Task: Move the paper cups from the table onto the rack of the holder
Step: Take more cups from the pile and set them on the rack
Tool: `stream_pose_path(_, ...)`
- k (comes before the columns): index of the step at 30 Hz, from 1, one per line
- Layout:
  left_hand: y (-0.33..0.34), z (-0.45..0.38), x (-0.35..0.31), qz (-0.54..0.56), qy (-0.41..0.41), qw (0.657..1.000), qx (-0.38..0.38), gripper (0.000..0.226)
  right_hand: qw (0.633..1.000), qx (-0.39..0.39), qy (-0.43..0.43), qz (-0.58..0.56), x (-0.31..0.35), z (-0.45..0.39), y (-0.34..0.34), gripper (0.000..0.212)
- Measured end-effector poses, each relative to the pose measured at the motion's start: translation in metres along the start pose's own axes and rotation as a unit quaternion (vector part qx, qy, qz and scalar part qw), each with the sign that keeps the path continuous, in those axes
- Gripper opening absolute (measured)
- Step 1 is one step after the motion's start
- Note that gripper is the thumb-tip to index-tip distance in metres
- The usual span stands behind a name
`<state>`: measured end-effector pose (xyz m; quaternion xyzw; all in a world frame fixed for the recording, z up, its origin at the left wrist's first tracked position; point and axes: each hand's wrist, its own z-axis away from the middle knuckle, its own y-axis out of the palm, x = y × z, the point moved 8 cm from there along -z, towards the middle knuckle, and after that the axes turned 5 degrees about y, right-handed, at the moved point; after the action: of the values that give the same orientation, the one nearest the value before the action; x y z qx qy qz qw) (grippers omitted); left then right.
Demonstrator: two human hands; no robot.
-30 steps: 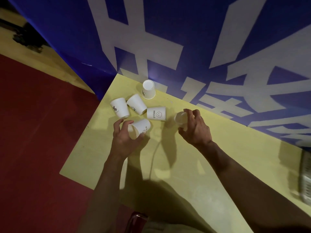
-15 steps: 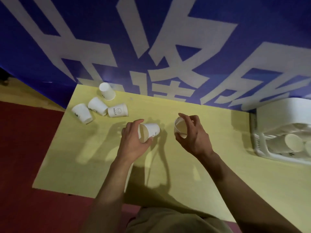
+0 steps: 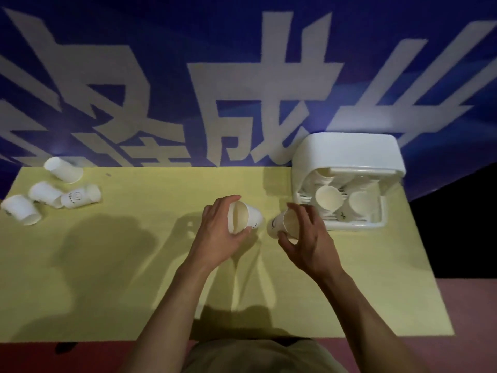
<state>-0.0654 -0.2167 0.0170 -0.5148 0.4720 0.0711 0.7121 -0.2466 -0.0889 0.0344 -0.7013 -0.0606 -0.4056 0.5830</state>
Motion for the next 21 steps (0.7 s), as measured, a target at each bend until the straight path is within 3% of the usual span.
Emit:
stream_pose_path(10,0.124,-0.056,-0.163,-0.007,0.113,0.994,-0.001,0.072,0.998,-0.049,0.029,-0.026,-0.151,0.008,-0.131,0.069)
stream_pose_path(21,0.218,-0.086,-0.219,-0.122,0.182,0.975,0.047,0.070,0.992,-0.072,0.087,-0.046,-0.231,-0.006,-0.175,0.065)
